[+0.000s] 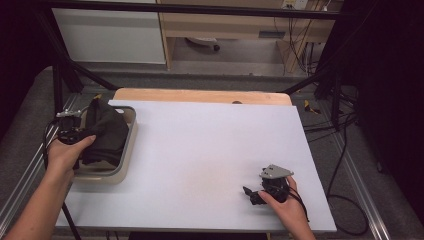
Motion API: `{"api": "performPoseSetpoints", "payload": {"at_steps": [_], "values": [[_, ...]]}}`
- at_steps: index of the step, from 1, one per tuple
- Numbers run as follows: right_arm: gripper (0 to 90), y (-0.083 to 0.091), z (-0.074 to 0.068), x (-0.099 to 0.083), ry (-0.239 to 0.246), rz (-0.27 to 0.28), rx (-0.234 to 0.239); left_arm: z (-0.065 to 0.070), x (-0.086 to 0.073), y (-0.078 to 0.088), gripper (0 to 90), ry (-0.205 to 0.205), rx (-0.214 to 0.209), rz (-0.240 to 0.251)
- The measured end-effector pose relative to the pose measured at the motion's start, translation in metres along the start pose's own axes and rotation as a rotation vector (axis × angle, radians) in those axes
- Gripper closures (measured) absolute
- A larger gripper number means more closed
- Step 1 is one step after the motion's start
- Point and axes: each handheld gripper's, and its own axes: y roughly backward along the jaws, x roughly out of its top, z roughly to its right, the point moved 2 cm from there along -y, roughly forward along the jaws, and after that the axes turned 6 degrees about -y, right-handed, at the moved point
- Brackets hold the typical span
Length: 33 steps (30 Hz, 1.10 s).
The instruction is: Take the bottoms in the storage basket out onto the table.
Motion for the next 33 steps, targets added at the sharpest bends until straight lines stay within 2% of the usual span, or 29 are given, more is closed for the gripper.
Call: {"api": "performPoseSetpoints", "payload": {"at_steps": [3,4,5,7,8,10,13,14,16,18,19,20,21,22,23,26,28,30,33], "values": [[3.5,0.0,0.0,0.0,0.003,-0.001,0.002,0.002,-0.001,-0.002,55.1,-0.017,0.021,0.003],[3.4,0.0,0.0,0.0,0.003,-0.003,0.005,0.002,-0.001,-0.003,49.0,-0.022,0.027,0.0],[3.4,0.0,0.0,0.0,0.003,-0.003,0.005,0.002,-0.001,-0.003,49.0,-0.022,0.032,-0.002],[3.4,-0.001,0.0,0.0,0.008,-0.003,0.007,0.004,-0.001,-0.003,44.8,-0.036,0.027,-0.017],[3.3,-0.001,-0.001,0.0,0.008,-0.005,0.01,0.006,-0.001,-0.004,38.3,-0.05,0.022,-0.034],[3.3,-0.001,-0.001,0.0,0.009,-0.007,0.011,0.008,-0.001,-0.006,35.2,-0.079,0.016,-0.065],[3.3,-0.002,-0.001,-0.001,0.01,-0.014,0.014,0.008,-0.002,-0.011,31.5,-0.071,0.017,-0.087],[3.3,-0.002,-0.001,-0.001,0.011,-0.014,0.014,0.009,-0.003,-0.015,29.3,-0.085,0.017,-0.102],[3.3,-0.002,-0.002,-0.001,0.017,-0.017,0.02,0.01,-0.005,-0.02,25.3,-0.108,0.029,-0.12],[3.3,-0.002,-0.003,-0.001,0.018,-0.018,0.021,0.012,-0.006,-0.024,25.1,-0.109,0.047,-0.123],[3.3,-0.002,-0.003,-0.001,0.019,-0.018,0.022,0.013,-0.006,-0.025,25.5,-0.111,0.053,-0.126],[3.3,-0.003,-0.003,-0.001,0.02,-0.019,0.024,0.014,-0.006,-0.026,31.1,-0.126,0.06,-0.134],[3.3,-0.003,-0.003,-0.001,0.02,-0.019,0.024,0.014,-0.006,-0.027,31.1,-0.13,0.064,-0.134],[3.3,-0.003,-0.003,-0.001,0.018,-0.024,0.025,0.013,-0.006,-0.027,41.1,-0.134,0.062,-0.143],[3.3,-0.003,-0.003,-0.001,0.018,-0.024,0.025,0.012,-0.006,-0.028,41.1,-0.132,0.057,-0.147],[3.3,-0.003,-0.004,-0.001,0.023,-0.021,0.026,0.01,-0.003,-0.027,54.7,-0.116,0.045,-0.164],[3.3,-0.002,-0.004,-0.001,0.022,-0.018,0.025,0.01,-0.002,-0.026,59.9,-0.089,0.043,-0.149],[3.3,-0.002,-0.003,-0.001,0.022,-0.017,0.026,0.009,-0.001,-0.025,61.9,-0.081,0.037,-0.139],[3.3,-0.002,-0.003,-0.001,0.019,-0.016,0.025,0.005,0.0,-0.019,63.1,-0.035,0.013,-0.101]]}}
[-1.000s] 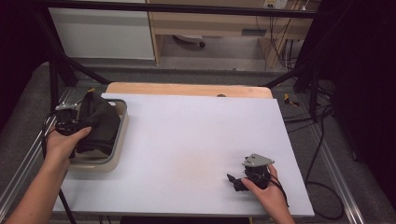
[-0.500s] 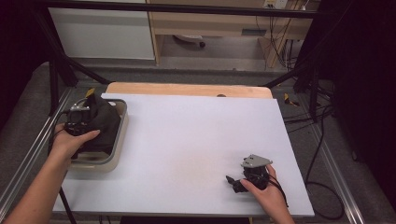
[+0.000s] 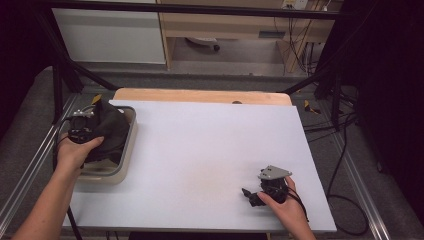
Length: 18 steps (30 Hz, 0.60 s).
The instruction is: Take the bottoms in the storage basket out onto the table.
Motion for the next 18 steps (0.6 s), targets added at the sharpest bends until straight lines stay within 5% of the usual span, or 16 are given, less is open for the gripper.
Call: {"api": "performPoseSetpoints", "payload": {"at_steps": [3,18], "values": [[3.3,-0.001,0.0,0.0,0.001,-0.003,0.001,-0.007,0.001,0.011,64.4,0.062,-0.042,0.059],[3.3,0.0,0.0,0.0,-0.007,0.001,0.003,-0.017,0.003,0.029,67.1,0.168,-0.13,0.183]]}}
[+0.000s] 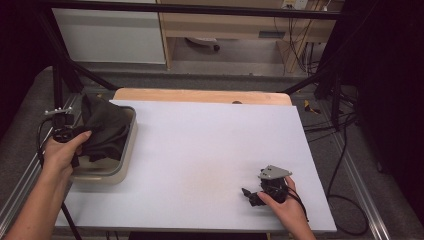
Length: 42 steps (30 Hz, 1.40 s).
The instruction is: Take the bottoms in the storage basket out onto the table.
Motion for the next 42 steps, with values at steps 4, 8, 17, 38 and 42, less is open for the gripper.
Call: {"api": "performPoseSetpoints", "payload": {"at_steps": [4,8,17,38,42], "values": [[3.3,0.0,0.0,0.0,0.0,0.001,-0.002,-0.002,0.001,0.004,70.6,0.008,-0.011,0.028],[3.3,0.0,0.0,0.0,0.001,0.0,-0.002,0.0,0.0,0.004,71.8,-0.006,-0.013,0.017],[3.3,0.0,0.001,0.0,0.003,0.003,-0.006,0.0,0.004,0.013,72.2,0.042,-0.055,0.097],[3.3,0.001,0.002,0.001,-0.008,0.013,-0.008,0.01,0.022,0.04,72.1,0.115,-0.141,0.268],[3.3,0.001,0.002,0.0,-0.007,0.012,-0.009,0.013,0.025,0.045,72.1,0.114,-0.158,0.286]]}}
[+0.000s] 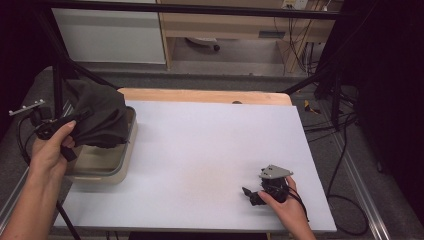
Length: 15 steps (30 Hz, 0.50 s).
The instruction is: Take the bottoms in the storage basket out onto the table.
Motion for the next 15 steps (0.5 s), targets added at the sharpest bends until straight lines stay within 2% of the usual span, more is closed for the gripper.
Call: {"api": "performPoseSetpoints", "payload": {"at_steps": [5,8,15], "values": [[3.3,0.0,0.001,0.0,0.001,0.0,-0.003,0.006,0.005,0.003,72.1,-0.014,-0.026,0.017],[3.3,0.0,0.001,0.0,0.0,0.001,-0.004,0.009,0.008,0.005,72.1,0.014,-0.039,0.044],[3.3,0.0,0.001,0.0,-0.001,0.003,-0.004,0.025,0.022,0.011,72.1,-0.014,-0.07,0.076]]}}
